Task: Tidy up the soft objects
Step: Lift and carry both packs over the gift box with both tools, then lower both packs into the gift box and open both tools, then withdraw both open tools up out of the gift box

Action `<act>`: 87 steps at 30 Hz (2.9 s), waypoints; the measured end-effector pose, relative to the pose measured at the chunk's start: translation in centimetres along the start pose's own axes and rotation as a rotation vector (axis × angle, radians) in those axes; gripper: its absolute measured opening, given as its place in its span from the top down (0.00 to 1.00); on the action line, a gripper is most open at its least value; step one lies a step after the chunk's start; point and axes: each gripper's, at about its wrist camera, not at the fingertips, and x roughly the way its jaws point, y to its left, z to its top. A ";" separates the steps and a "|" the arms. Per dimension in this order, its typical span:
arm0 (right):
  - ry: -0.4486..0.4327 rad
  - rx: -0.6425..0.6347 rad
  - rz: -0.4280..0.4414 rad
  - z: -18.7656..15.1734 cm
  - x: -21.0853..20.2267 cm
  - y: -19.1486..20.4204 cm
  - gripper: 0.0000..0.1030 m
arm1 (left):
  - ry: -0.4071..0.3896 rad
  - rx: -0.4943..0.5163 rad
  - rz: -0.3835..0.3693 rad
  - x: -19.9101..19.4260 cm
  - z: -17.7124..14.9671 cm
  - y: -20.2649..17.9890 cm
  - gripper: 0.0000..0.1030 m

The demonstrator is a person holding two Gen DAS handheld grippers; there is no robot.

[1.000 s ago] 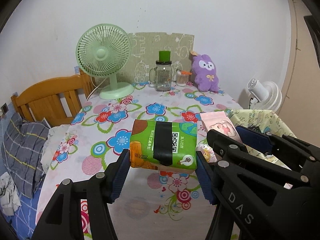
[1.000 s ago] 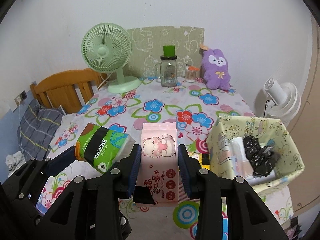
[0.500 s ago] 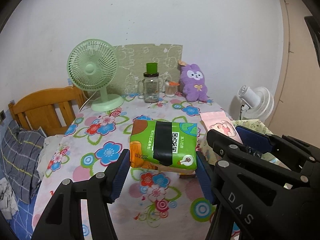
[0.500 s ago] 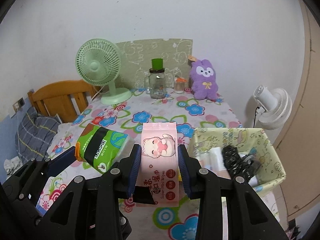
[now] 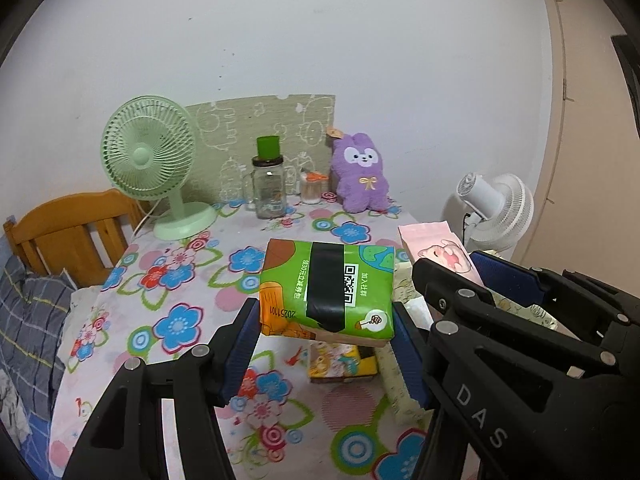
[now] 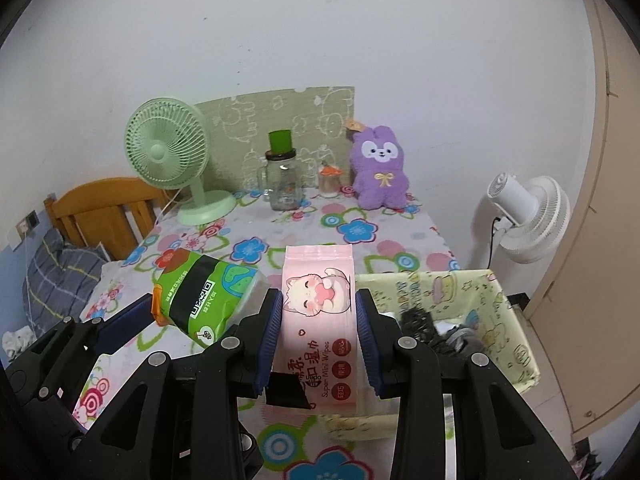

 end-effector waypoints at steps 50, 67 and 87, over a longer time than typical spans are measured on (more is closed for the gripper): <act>0.095 0.145 -0.099 -2.3 6.2 -12.2 0.31 | 0.159 0.138 -0.159 9.6 0.1 -10.2 0.12; 0.031 0.092 -0.125 -1.5 3.2 -8.7 0.11 | 0.096 0.105 -0.123 6.1 0.3 -7.0 0.05; -0.020 0.104 -0.089 -2.5 0.9 -1.1 0.06 | 0.042 0.093 -0.053 1.7 -1.2 -0.4 0.00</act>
